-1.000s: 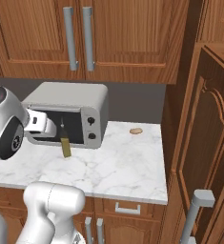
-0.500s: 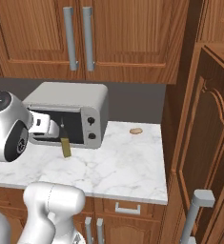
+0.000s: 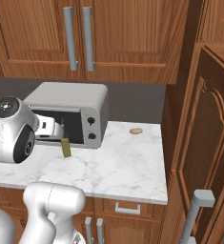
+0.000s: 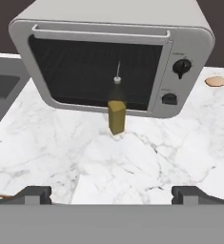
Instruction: Pick the oil and vinegar bottle and oil and vinegar bottle from the counter and place them in the cabinet.
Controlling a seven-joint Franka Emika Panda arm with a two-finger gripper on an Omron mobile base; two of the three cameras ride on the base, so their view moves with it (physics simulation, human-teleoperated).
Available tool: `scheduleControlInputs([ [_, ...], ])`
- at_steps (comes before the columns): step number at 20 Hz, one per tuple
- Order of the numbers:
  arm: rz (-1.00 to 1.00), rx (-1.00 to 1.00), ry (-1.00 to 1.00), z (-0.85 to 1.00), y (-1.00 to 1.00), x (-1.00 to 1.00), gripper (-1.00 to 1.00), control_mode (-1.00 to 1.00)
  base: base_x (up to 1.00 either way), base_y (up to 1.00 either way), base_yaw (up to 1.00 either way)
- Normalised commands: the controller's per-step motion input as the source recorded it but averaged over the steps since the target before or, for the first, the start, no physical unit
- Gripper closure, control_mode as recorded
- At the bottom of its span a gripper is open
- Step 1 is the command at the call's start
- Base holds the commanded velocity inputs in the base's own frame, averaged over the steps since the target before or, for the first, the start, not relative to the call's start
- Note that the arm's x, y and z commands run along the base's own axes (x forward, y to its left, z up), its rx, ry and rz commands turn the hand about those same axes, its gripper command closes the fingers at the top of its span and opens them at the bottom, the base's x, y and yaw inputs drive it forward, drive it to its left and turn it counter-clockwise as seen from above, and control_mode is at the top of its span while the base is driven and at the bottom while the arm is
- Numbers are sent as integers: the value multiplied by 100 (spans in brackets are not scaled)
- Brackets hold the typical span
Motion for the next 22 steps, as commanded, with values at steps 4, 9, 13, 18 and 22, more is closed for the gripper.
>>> scheduleControlInputs([
  [4,0,0,0,-15,0,34,-100,-100,0,0,0],
  [9,0,0,2,-24,2,30,-100,-100,0,0,0],
  [13,0,0,1,-29,7,25,-100,-100,0,0,0],
  [18,0,0,0,-15,9,31,-100,-100,0,0,0],
  [22,-1,0,-2,-10,3,35,-100,-100,0,0,0],
])
